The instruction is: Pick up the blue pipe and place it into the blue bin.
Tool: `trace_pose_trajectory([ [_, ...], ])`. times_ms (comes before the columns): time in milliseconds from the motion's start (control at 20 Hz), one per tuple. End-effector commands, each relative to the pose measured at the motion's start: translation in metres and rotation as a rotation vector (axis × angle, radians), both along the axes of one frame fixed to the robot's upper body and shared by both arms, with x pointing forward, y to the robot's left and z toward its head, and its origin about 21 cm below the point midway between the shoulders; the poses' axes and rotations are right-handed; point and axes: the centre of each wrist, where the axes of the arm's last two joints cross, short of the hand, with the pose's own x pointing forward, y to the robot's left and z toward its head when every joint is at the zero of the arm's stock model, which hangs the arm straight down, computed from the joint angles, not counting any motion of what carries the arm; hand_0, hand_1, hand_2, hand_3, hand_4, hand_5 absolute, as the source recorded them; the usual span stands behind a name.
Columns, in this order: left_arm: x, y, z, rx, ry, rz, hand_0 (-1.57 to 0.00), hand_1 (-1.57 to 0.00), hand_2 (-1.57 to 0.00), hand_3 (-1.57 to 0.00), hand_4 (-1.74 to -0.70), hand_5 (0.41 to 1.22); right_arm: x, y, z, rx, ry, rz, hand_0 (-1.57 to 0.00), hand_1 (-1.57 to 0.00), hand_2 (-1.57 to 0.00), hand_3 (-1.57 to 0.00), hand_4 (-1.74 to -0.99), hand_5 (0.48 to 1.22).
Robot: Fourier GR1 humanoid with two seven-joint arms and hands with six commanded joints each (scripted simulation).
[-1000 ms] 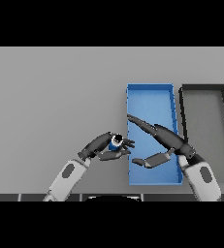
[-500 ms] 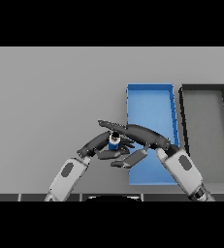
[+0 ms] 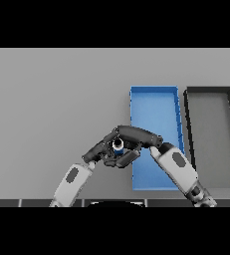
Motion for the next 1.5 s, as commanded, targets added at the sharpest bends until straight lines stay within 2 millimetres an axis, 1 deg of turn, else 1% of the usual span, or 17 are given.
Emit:
trace_pose_trajectory([
  [0, 0.0, 0.0, 0.002, -0.01, -0.007, -0.003, -1.57, -1.57, -1.55, -1.27, -1.68, 1.221, -0.002, 0.002, -0.002, 0.04, 0.015, 0.009, -1.19, -1.19, -1.2, -1.03, -1.513, 0.671],
  [100, 0.003, 0.003, 0.004, -0.003, -0.025, -0.008, -1.57, -1.57, -1.56, -1.33, -1.7, 1.221, -0.006, 0.004, -0.004, 0.068, 0.029, 0.007, -1.32, -1.33, -1.33, -1.23, -1.481, 0.869],
  [150, 0.002, 0.001, 0.004, -0.015, -0.027, -0.011, -1.57, -1.57, -1.56, -1.32, -1.71, 1.221, -0.006, 0.005, -0.002, 0.072, 0.013, 0.005, -1.37, -1.38, -1.38, -1.29, -1.475, 0.94],
  [250, 0.002, 0.003, 0.004, -0.029, -0.031, -0.017, -1.57, -1.57, -1.54, -1.41, -1.72, 1.221, -0.008, 0.007, -0.001, 0.07, -0.022, 0.014, -1.44, -1.45, -1.45, -1.39, -1.477, 1.041],
  [400, 0.003, 0.003, 0.003, -0.037, -0.045, -0.016, -1.57, -1.57, -1.55, -1.43, -1.73, 1.221, -0.011, 0.007, -0.003, 0.092, 0.009, 0.017, -1.51, -1.51, -1.51, -1.48, -1.488, 1.129],
  [550, 0.004, 0.0, 0.004, -0.031, -0.04, -0.003, -1.57, -1.57, -1.56, -1.42, -1.73, 1.221, -0.01, 0.007, -0.006, 0.113, 0.059, 0.003, -1.54, -1.54, -1.54, -1.52, -1.493, 1.174],
  [600, 0.004, 0.004, 0.006, -0.022, -0.046, -0.003, -1.57, -1.57, -1.56, -1.43, -1.73, 1.221, -0.012, 0.006, -0.009, 0.135, 0.067, 0.012, -1.54, -1.55, -1.55, -1.53, -1.494, 1.183],
  [650, 0.003, 0.004, 0.007, -0.023, -0.059, -0.005, -1.57, -1.57, -1.57, -1.26, -1.73, 1.221, -0.014, 0.008, -0.008, 0.153, 0.066, 0.017, -1.55, -1.55, -1.55, -1.54, -1.495, 1.191],
  [700, 0.005, 0.002, 0.009, -0.023, -0.072, -0.005, -1.45, -1.37, -1.34, -1.05, -1.63, 1.221, -0.015, 0.009, -0.006, 0.159, 0.052, 0.003, -1.55, -1.55, -1.55, -1.55, -1.496, 1.197],
  [750, 0.003, 0.005, 0.005, -0.003, -0.072, -0.005, -1.18, -1.09, -1.07, -0.84, -1.51, 1.221, -0.016, 0.012, -0.006, 0.138, 0.059, -0.01, -1.56, -1.56, -1.56, -1.55, -1.496, 1.202],
  [800, 0.005, 0.006, 0.006, 0.025, -0.08, -0.011, -0.94, -0.88, -0.85, -0.67, -1.41, 1.221, -0.016, 0.01, -0.006, 0.138, 0.054, -0.018, -1.56, -1.56, -1.56, -1.56, -1.497, 1.206],
  [900, 0.005, 0.013, 0.003, 0.05, -0.082, -0.049, -0.6, -0.56, -0.55, -0.43, -1.25, 1.221, -0.015, 0.012, -0.004, 0.13, 0.051, -0.023, -1.56, -1.56, -1.56, -1.56, -1.498, 1.211],
  [1000, 0.002, 0.007, 0.005, 0.091, -0.062, -0.056, -0.38, -0.36, -0.35, -0.27, -1.13, 1.063, -0.017, 0.012, -0.005, 0.128, 0.057, -0.029, -1.57, -1.57, -1.57, -1.56, -1.498, 1.215],
  [1050, 0.005, 0.009, 0.004, 0.099, -0.057, -0.043, -0.31, -0.29, -0.28, -0.22, -1.09, 0.984, -0.017, 0.013, -0.004, 0.13, 0.06, -0.034, -1.57, -1.57, -1.57, -1.57, -1.498, 1.216],
  [1200, 0.007, 0.012, 0.003, 0.143, -0.006, -0.028, -0.16, -0.15, -0.14, -0.11, -1.01, 0.785, -0.018, 0.011, -0.005, 0.162, 0.031, -0.025, -1.57, -1.57, -1.57, -1.57, -1.499, 1.218],
  [1300, 0.005, 0.01, 0.001, 0.14, -0.009, -0.022, -0.1, -0.09, -0.09, -0.07, -0.98, 0.682, -0.014, 0.01, -0.004, 0.153, 0.023, -0.037, -1.57, -1.57, -1.57, -1.57, -1.499, 1.219],
  [1450, 0.006, 0.014, -0.001, 0.156, 0.04, 0.008, -0.05, -0.05, -0.05, -0.04, -0.97, 0.578, -0.013, 0.01, -0.005, 0.175, 0.026, -0.022, -1.57, -1.57, -1.57, -1.57, -1.499, 1.22],
])
